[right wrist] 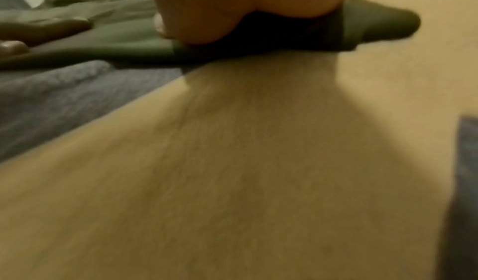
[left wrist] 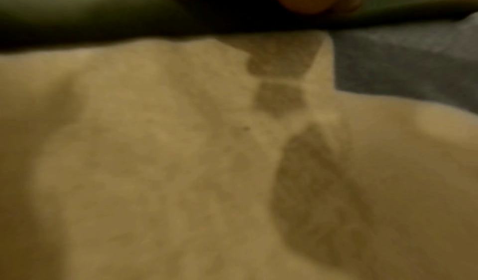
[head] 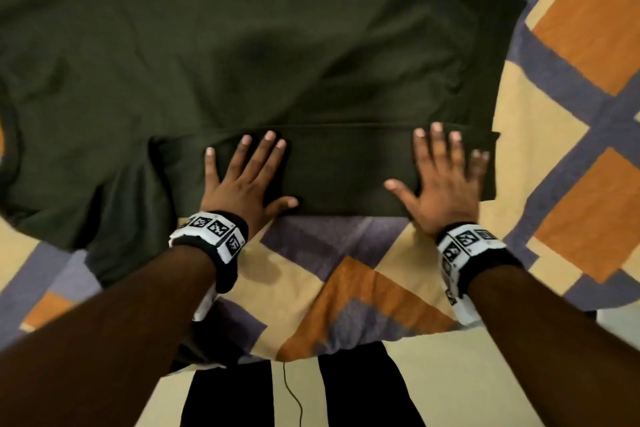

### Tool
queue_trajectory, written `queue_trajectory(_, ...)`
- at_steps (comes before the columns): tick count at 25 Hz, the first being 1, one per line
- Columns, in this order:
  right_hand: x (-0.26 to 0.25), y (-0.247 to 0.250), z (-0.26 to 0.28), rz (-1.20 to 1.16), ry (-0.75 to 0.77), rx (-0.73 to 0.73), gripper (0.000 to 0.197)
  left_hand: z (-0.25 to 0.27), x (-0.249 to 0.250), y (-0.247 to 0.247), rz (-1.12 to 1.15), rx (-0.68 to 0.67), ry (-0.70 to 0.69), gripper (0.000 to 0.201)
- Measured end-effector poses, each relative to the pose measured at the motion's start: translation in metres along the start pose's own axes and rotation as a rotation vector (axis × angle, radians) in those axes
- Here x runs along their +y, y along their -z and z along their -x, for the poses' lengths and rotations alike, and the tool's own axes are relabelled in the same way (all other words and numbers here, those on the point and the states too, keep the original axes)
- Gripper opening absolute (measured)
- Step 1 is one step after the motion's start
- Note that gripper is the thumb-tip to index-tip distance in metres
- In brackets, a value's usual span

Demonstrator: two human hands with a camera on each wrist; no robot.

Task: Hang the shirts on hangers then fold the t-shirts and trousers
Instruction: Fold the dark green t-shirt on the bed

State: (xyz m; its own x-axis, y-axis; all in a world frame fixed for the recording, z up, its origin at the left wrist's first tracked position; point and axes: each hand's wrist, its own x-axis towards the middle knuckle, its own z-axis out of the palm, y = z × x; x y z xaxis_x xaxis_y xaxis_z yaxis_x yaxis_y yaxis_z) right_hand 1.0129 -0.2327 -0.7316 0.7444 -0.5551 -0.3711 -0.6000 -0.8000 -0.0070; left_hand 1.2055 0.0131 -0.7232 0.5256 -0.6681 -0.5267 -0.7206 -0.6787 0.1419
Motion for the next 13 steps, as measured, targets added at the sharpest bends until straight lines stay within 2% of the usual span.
queue_trajectory(2, -0.017, 0.015, 0.010, -0.033, -0.030, 0.036, 0.083, 0.020, -0.023, 0.010, 0.005, -0.030, 0.028, 0.081)
queue_trajectory(3, -0.037, 0.020, 0.020, -0.044, 0.031, 0.067, 0.079, 0.031, -0.027, 0.013, 0.055, -0.002, 0.054, 0.079)
queue_trajectory(6, -0.117, 0.019, 0.063, -0.187, 0.412, 0.017, 0.055, 0.052, -0.048, 0.020, 0.192, 0.095, 0.202, 0.068)
queue_trajectory(8, -0.192, 0.006, 0.101, -0.367, 0.568, -0.154, 0.048, 0.084, -0.096, 0.020, 0.212, 0.136, 0.301, 0.064)
queue_trajectory(9, -0.225, 0.003, 0.114, -0.455, 0.553, -0.253, 0.050, 0.098, -0.122, 0.019, 0.215, 0.126, 0.329, 0.063)
queue_trajectory(11, -0.276, -0.003, 0.133, -0.563, 0.360, -0.557, 0.064, 0.122, -0.173, 0.012, 0.232, 0.101, 0.350, 0.061)
queue_trajectory(12, -0.291, -0.007, 0.139, -0.551, 0.278, -0.682, 0.075, 0.132, -0.196, 0.007, 0.224, 0.083, 0.351, 0.062)
queue_trajectory(13, -0.297, -0.012, 0.143, -0.489, 0.248, -0.739, 0.082, 0.137, -0.213, 0.002, 0.218, 0.059, 0.354, 0.064)
